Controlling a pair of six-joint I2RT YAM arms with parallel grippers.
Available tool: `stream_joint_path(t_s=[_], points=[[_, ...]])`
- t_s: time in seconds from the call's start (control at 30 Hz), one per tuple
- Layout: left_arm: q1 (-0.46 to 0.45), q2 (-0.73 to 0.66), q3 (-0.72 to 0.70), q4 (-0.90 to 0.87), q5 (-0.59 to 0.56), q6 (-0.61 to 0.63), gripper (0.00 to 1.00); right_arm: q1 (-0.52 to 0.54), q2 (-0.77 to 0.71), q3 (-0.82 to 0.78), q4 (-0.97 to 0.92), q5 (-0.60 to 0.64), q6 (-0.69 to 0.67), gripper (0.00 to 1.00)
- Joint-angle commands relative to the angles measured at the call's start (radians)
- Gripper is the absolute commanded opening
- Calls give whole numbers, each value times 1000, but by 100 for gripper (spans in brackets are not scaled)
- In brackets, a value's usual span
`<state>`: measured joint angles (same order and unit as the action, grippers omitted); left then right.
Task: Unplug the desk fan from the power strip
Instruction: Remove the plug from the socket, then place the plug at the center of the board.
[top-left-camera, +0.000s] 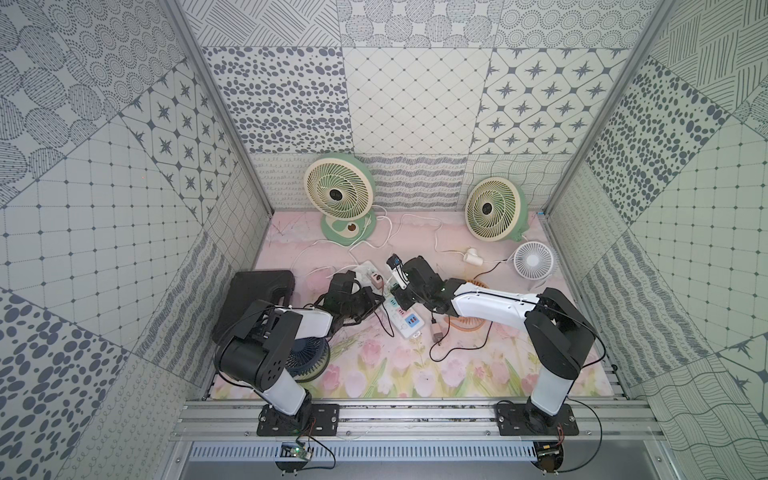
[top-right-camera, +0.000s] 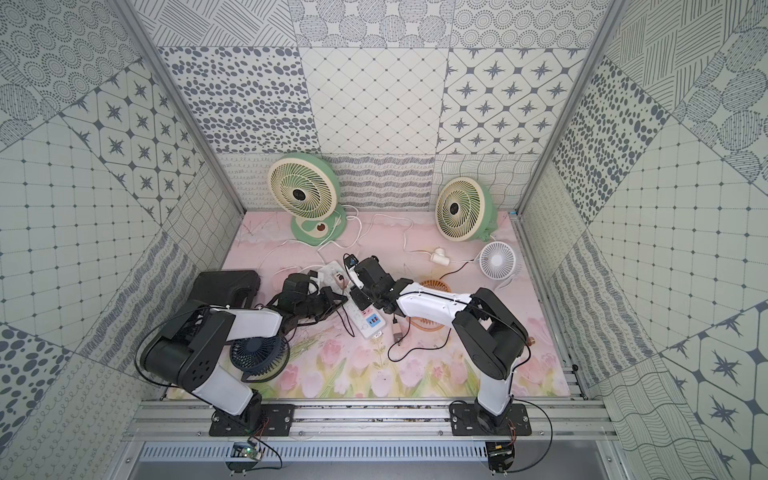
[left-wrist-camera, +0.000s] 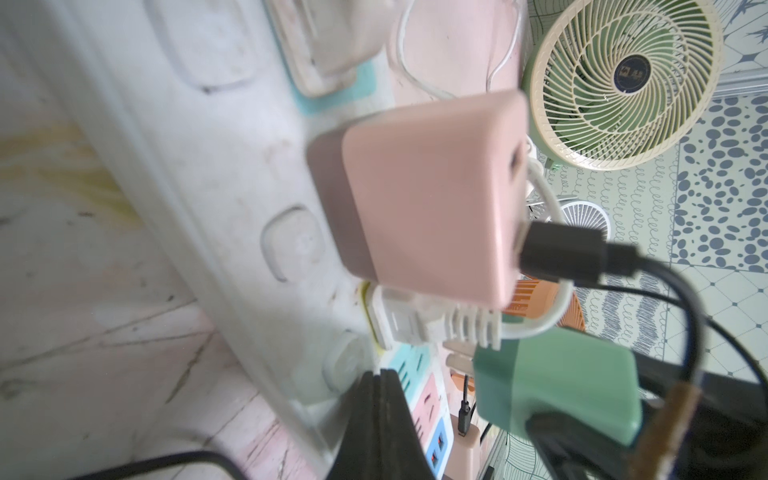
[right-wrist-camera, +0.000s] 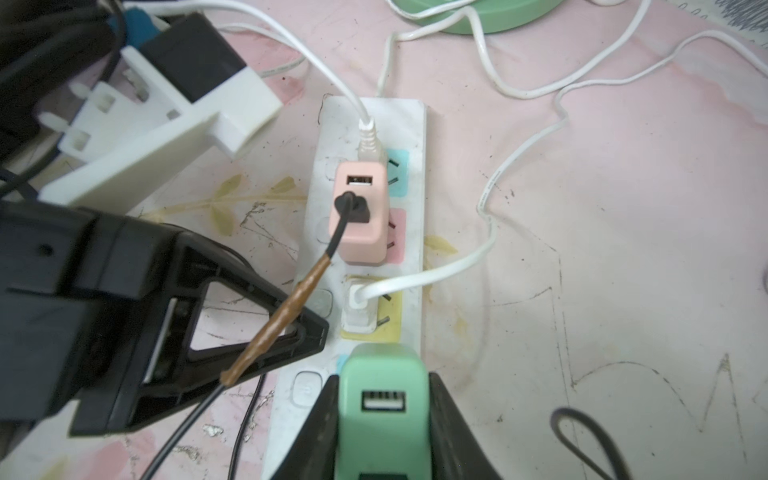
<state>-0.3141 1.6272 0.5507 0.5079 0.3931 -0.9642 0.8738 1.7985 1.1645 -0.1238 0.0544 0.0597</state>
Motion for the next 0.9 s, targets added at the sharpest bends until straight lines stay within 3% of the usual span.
stream_joint_path(t_s=[0.0,0.43,0.67,0.87], points=[[10,0,-8,-113,-39,25,0,22,0,29,27,14,-5,13],[14,-47,-11,-138,-46,36,0,-205,-105,-39,23,-85,122,14],[24,-92,-12,-170,-52,53,0,-349,-35,0,-51,-202,203,18],[46,-128,-15,-200,-55,70,0,-383,37,34,-94,-211,213,22]])
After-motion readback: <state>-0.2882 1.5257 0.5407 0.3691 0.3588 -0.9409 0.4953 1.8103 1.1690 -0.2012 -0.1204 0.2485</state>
